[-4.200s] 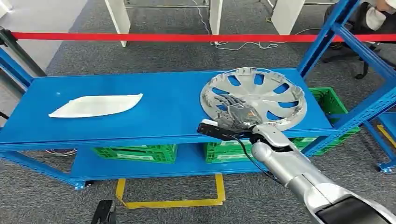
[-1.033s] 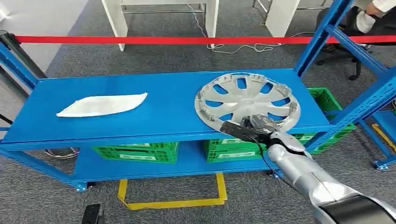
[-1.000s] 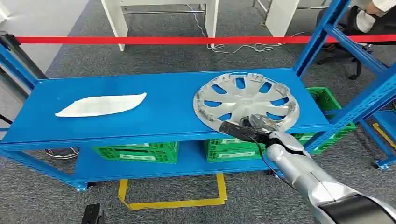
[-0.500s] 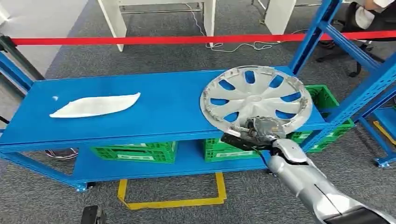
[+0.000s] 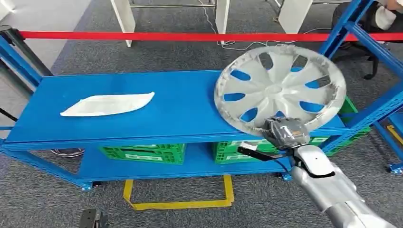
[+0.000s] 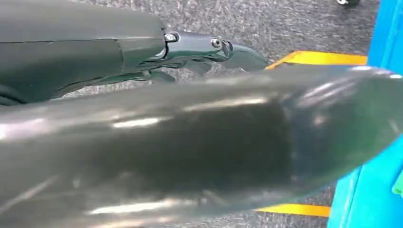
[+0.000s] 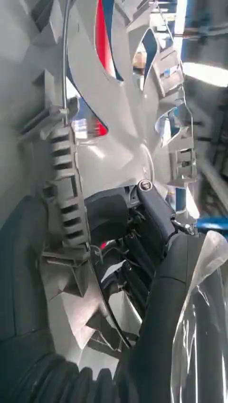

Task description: Take the parts from the cabinet and place them on the table.

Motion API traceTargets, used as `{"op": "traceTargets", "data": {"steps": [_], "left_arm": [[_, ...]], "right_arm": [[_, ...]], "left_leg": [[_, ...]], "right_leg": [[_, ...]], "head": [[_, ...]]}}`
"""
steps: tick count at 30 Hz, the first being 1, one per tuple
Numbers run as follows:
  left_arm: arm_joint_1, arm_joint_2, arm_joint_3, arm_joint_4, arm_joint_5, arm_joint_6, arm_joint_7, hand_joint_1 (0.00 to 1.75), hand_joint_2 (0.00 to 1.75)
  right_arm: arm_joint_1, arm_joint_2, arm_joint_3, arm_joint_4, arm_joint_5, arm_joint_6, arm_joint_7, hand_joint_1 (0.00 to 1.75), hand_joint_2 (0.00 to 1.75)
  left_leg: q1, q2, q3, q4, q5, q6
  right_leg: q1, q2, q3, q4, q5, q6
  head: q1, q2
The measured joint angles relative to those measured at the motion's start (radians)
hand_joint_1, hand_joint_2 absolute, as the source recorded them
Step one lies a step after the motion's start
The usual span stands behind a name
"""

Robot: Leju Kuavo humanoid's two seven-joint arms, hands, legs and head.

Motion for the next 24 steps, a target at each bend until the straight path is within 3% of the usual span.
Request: {"op": "traceTargets", "data": {"steps": [3,5,6,7,9,10,11,12,14,15,19,20,21,24], "left_arm": [[0.003,0.0,0.002,0.0,0.0,-0.011,-0.01,0.0,0.0],[0.003,0.002,0.002,0.0,-0.001,-0.018,-0.019,0.0,0.0],[0.003,0.002,0.002,0.0,-0.002,-0.02,-0.021,0.0,0.0],[0.003,0.002,0.002,0.0,-0.003,-0.021,-0.021,0.0,0.0],[0.004,0.002,0.002,0.0,-0.006,-0.022,-0.021,0.0,0.0],[0.005,0.002,0.002,0.0,-0.008,-0.022,-0.021,0.0,0.0],[0.006,0.002,0.002,0.0,-0.01,-0.022,-0.021,0.0,0.0],[0.006,0.002,0.002,0.0,-0.01,-0.022,-0.021,0.0,0.0],[0.006,0.003,0.002,0.0,-0.011,-0.022,-0.021,0.0,0.0],[0.006,0.005,0.002,0.0,-0.011,-0.022,-0.021,0.0,0.0],[0.008,0.005,0.002,0.0,-0.012,-0.022,-0.021,0.0,0.0],[0.007,0.003,0.002,0.0,-0.013,-0.022,-0.021,0.0,0.0],[0.007,0.003,0.002,0.0,-0.014,-0.02,-0.021,0.0,0.0],[0.006,0.0,0.003,0.0,-0.016,-0.019,-0.006,0.0,0.0]], "right_arm": [[0.031,-0.013,-0.01,-0.093,-0.025,0.002,-0.023,1.75,1.75],[0.058,-0.018,-0.016,-0.163,-0.046,0.001,-0.037,1.75,1.75],[0.069,-0.023,-0.019,-0.197,-0.055,-0.002,-0.043,1.75,1.75],[0.081,-0.023,-0.021,-0.237,-0.066,-0.003,-0.048,1.75,1.75],[0.099,-0.024,-0.022,-0.292,-0.071,-0.01,-0.055,1.75,1.75],[0.108,-0.024,-0.022,-0.318,-0.072,-0.013,-0.059,1.75,1.75],[0.116,-0.024,-0.022,-0.337,-0.074,-0.014,-0.061,1.75,1.75],[0.121,-0.024,-0.022,-0.351,-0.074,-0.015,-0.062,1.75,1.75],[0.123,-0.025,-0.022,-0.38,-0.075,-0.015,-0.064,1.75,1.75],[0.124,-0.025,-0.022,-0.389,-0.075,-0.015,-0.064,1.75,1.75],[0.134,-0.029,-0.022,-0.417,-0.11,-0.02,-0.084,1.75,1.75],[0.139,-0.029,-0.023,-0.431,-0.134,-0.022,-0.1,1.75,1.75],[0.145,-0.034,-0.023,-0.446,-0.149,-0.026,-0.108,1.75,1.75],[0.166,-0.035,-0.021,-0.494,-0.187,-0.037,-0.133,1.75,1.75]], "left_leg": [[0.002,0.0,-0.005,0.001,0.003,-0.008],[0.002,0.005,-0.013,0.034,-0.017,-0.022],[0.0,0.004,-0.028,0.076,-0.04,-0.027],[0.002,0.005,-0.065,0.158,-0.082,-0.031],[0.003,0.005,-0.129,0.286,-0.137,-0.032],[0.003,0.005,-0.148,0.316,-0.138,-0.031],[0.003,0.005,-0.144,0.299,-0.112,-0.027],[0.002,0.005,-0.126,0.247,-0.069,-0.021],[-0.007,0.004,-0.056,0.069,0.033,-0.002],[-0.012,0.004,-0.035,0.028,0.028,0.007],[-0.015,0.004,-0.029,0.001,0.026,0.01],[-0.003,0.005,-0.02,-0.018,0.035,0.014],[-0.004,0.005,-0.017,-0.023,0.037,0.017],[-0.004,0.005,-0.019,-0.023,0.037,0.021]], "right_leg": [[0.002,0.003,-0.002,-0.012,-0.009,-0.016],[-0.006,0.001,0.004,-0.016,-0.008,-0.026],[-0.006,0.001,0.007,-0.016,-0.011,-0.034],[-0.005,0.001,0.008,-0.016,-0.012,-0.039],[-0.003,0.003,0.01,-0.016,-0.015,-0.042],[-0.002,0.004,0.012,-0.015,-0.016,-0.044],[0.0,0.006,0.016,-0.015,-0.018,-0.046],[0.002,0.007,0.02,-0.015,-0.021,-0.046],[0.005,0.008,0.027,-0.016,-0.025,-0.045],[0.005,0.008,0.027,-0.016,-0.026,-0.043],[0.006,0.006,0.022,-0.022,-0.022,-0.024],[0.007,0.006,0.014,-0.017,-0.032,-0.019],[0.008,0.006,0.005,0.002,-0.051,-0.016],[0.002,0.006,-0.099,0.227,-0.156,-0.008]], "head": [[0.0,0.0],[0.0,0.0],[-0.007,0.0],[-0.006,0.0],[-0.007,0.0],[-0.008,0.0],[-0.007,0.0],[-0.008,0.0],[-0.007,0.0],[-0.006,0.0],[-0.007,0.0],[-0.006,0.0],[-0.003,0.0],[-0.003,0.0]]}}
